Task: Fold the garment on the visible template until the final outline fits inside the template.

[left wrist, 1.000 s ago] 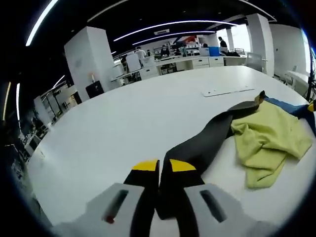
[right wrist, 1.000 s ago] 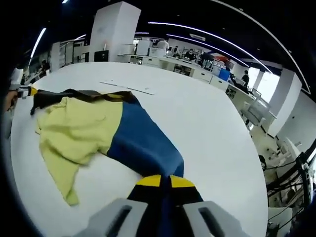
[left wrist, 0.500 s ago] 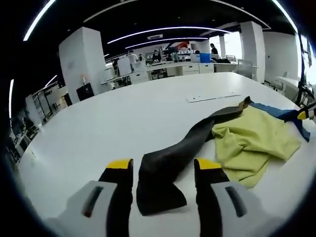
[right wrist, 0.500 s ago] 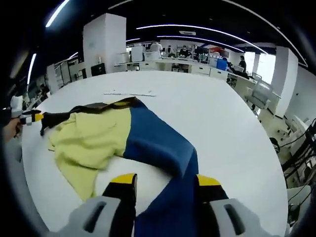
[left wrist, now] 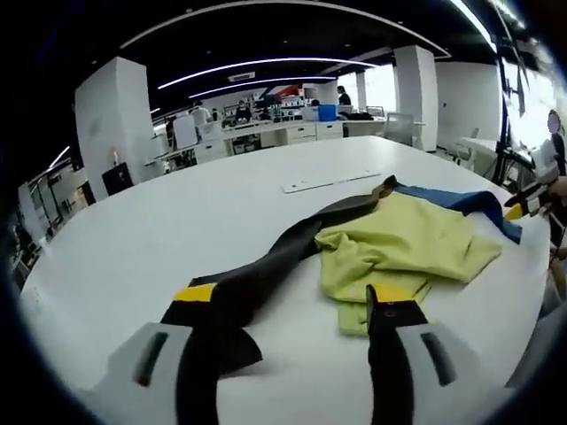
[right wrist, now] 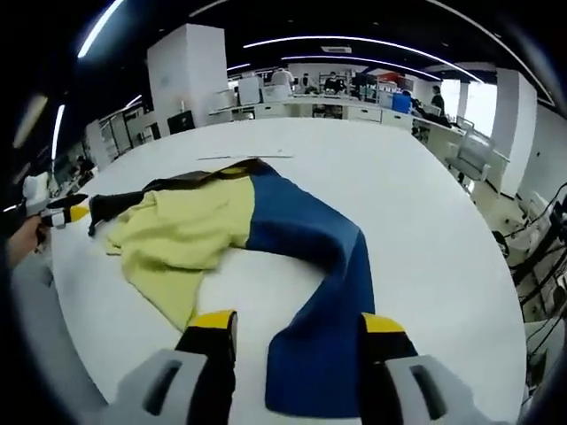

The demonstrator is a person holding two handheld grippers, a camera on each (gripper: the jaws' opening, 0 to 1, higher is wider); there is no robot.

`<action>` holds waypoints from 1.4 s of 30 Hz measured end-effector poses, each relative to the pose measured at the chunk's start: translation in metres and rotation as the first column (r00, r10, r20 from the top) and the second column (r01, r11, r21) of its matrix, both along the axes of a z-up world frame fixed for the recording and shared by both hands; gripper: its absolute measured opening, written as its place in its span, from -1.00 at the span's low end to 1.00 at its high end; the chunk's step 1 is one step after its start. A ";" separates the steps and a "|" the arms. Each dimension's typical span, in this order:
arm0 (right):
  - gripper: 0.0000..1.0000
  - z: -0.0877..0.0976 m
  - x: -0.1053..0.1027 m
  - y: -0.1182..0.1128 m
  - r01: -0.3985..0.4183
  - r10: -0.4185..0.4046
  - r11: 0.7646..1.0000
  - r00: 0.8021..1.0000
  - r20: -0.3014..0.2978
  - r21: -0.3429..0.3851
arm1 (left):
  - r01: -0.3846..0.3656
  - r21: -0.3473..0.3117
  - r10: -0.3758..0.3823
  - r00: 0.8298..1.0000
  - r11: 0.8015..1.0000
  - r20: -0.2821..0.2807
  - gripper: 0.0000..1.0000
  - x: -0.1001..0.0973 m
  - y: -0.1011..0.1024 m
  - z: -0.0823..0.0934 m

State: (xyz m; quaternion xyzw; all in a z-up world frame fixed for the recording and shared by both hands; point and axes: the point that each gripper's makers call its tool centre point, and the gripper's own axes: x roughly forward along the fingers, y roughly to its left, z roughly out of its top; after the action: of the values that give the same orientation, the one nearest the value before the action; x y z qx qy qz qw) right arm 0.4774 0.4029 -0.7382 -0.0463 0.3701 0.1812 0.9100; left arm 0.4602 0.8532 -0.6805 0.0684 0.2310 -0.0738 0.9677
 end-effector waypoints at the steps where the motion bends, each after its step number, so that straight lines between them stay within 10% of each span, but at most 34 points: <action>1: 0.05 -0.001 -0.003 0.000 0.001 -0.001 1.000 1.000 -0.003 0.001 | 0.014 -0.004 -0.014 1.000 1.000 -0.003 0.25 -0.002 -0.005 -0.001; 25: -0.56 -0.026 -0.050 -0.007 0.030 -0.032 0.999 0.999 -0.044 -0.038 | 0.259 -0.032 -0.260 0.959 0.965 -0.114 -0.44 -0.035 -0.086 -0.043; 42: -0.82 -0.035 -0.048 -0.015 0.078 -0.083 0.990 0.996 -0.037 -0.120 | 0.227 -0.016 -0.227 0.962 0.974 -0.154 -0.54 -0.017 -0.090 -0.075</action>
State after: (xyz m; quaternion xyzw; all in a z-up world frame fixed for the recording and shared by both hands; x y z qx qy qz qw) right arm 0.4298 0.3875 -0.7735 -0.0814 0.4008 0.1232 0.9042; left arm 0.4435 0.7630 -0.7560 0.0894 0.2964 -0.1890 0.9319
